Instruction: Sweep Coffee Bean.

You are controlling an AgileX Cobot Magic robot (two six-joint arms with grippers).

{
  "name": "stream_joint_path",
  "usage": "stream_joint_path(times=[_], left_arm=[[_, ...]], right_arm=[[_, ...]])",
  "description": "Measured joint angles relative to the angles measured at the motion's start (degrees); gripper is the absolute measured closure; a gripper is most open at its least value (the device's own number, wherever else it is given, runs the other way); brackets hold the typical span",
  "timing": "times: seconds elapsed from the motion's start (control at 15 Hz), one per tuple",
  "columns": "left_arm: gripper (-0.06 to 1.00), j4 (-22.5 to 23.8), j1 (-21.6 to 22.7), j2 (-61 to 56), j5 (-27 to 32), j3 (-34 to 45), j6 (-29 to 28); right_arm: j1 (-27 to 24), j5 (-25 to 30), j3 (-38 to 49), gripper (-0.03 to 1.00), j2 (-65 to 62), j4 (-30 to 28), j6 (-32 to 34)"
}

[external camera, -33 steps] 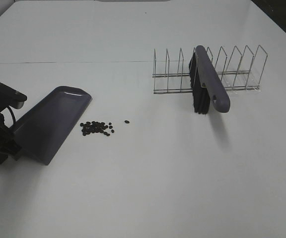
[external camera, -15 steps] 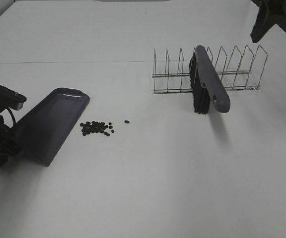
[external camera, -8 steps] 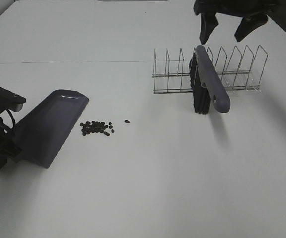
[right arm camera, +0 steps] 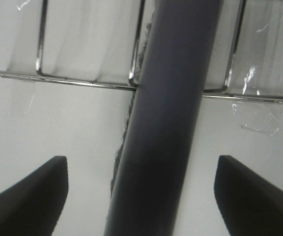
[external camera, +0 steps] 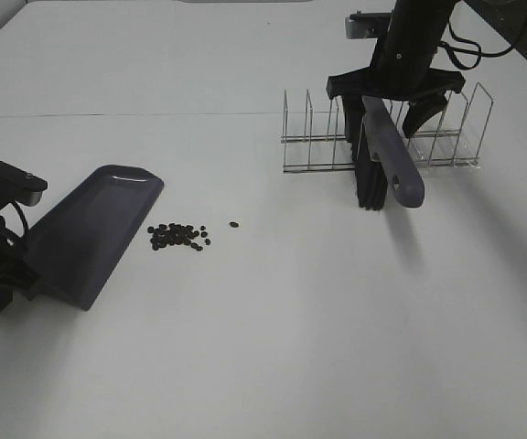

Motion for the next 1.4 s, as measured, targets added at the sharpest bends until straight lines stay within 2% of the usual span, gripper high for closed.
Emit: stream_joint_path(times=[0.47,0.53,0.6,0.67,0.73,1.13,1.4], left_arm=[[0.61,-0.29,0.0,0.0,0.17,0.0,0.0],[0.61,-0.46,0.0,0.0,0.17,0.0,0.0],[0.61,-0.57,0.0,0.0,0.23,0.0,0.0],[0.61,-0.63,0.0,0.0,0.23,0.0,0.0],[0.61,-0.74,0.0,0.0,0.29,0.0,0.0],[0.61,-1.2,0.0,0.0,1.38,0.0,0.0],[0.61,-1.03,0.0,0.0,1.72,0.0,0.0]], right_arm=[[0.0,0.06,0.0,0.3,2.46,0.06,1.66],[0.0,0.06,0.0,0.37,2.46,0.06,1.83],[0.0,0.06,0.0,0.5,2.46,0.06,1.95],[0.0,0.06,0.0,0.59,2.46,0.06,2.23],[-0.06,0.34,0.0,0.62,2.46,-0.63,2.92],[-0.06,0.29,0.0,0.62,2.35,-0.63,3.44],[0.0,0.57,0.0,0.62,-4.93,0.11,2.98]])
